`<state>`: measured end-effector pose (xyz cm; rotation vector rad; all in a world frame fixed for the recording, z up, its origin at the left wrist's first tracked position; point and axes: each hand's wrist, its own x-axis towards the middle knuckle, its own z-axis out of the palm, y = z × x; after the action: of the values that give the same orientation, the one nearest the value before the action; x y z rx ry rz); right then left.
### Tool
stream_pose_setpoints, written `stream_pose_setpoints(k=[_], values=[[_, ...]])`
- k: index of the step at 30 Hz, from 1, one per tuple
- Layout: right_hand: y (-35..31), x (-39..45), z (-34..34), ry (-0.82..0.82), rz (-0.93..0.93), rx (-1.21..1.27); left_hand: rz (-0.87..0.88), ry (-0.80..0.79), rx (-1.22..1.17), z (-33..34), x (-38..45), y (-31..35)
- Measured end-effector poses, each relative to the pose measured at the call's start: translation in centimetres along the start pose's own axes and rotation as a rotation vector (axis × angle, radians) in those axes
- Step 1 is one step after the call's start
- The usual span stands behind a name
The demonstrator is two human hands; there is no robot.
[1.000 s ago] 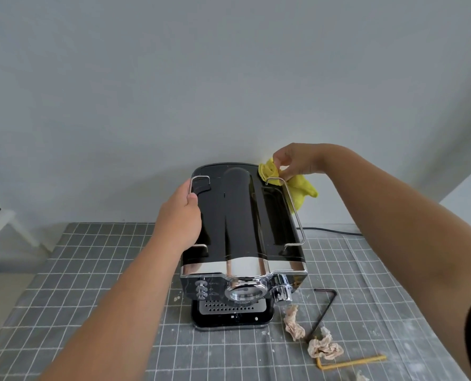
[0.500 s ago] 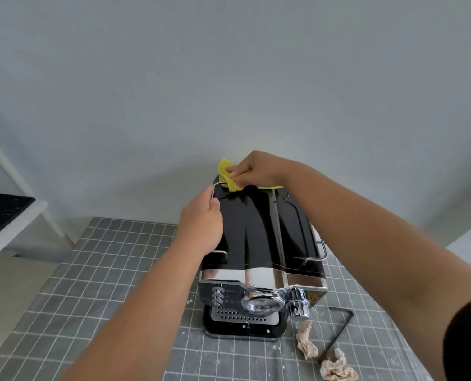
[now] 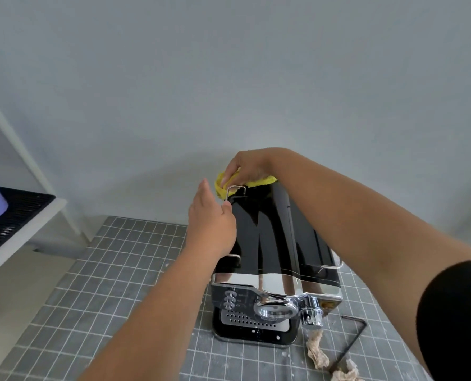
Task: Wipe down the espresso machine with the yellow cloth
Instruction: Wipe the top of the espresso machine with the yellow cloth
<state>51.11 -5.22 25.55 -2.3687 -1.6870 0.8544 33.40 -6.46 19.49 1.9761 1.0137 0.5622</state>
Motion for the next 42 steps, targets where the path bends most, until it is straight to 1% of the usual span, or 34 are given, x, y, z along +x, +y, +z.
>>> stream_pose_setpoints(k=[3,6,8,11,15,18,21,23,27,34,35,39,42], values=[[-0.1,-0.2,-1.5,-0.086,0.067,-0.088,0.028,0.009,0.067,0.0,0.1,0.0],[0.8,-0.7,-2.1,-0.077,0.09,-0.111,0.031,0.006,0.085,0.1,0.2,0.1],[1.6,-1.1,-2.1,-0.022,0.101,-0.068,0.014,0.0,0.063,0.2,0.2,0.1],[2.9,-2.0,-1.5,0.103,0.099,0.038,-0.014,-0.006,0.024,0.2,0.1,0.1],[3.7,-3.6,0.4,0.247,0.075,0.188,-0.019,-0.015,0.022,0.1,-0.1,0.1],[3.7,-4.1,1.1,0.288,0.07,0.147,-0.017,-0.016,0.017,0.2,0.0,0.1],[3.2,-3.8,0.8,0.316,0.104,0.026,-0.025,-0.021,-0.001,0.3,0.1,0.1],[2.8,-3.8,0.3,0.299,0.119,-0.057,-0.031,-0.019,0.001,0.2,0.0,0.0],[2.8,-3.9,-0.3,0.247,0.13,-0.118,-0.019,-0.027,0.011,0.2,-0.2,0.1],[2.3,-2.7,1.1,0.375,0.079,-0.067,-0.025,-0.038,-0.013,0.5,0.2,0.1],[2.4,-2.8,1.0,0.363,0.084,-0.072,-0.025,-0.04,-0.012,0.5,0.2,0.1],[2.6,-3.4,-0.6,0.215,0.148,-0.179,-0.023,-0.047,-0.012,0.4,0.1,0.1],[2.1,-2.9,-0.6,0.218,0.146,-0.208,-0.026,-0.044,-0.019,0.4,0.2,0.1]])
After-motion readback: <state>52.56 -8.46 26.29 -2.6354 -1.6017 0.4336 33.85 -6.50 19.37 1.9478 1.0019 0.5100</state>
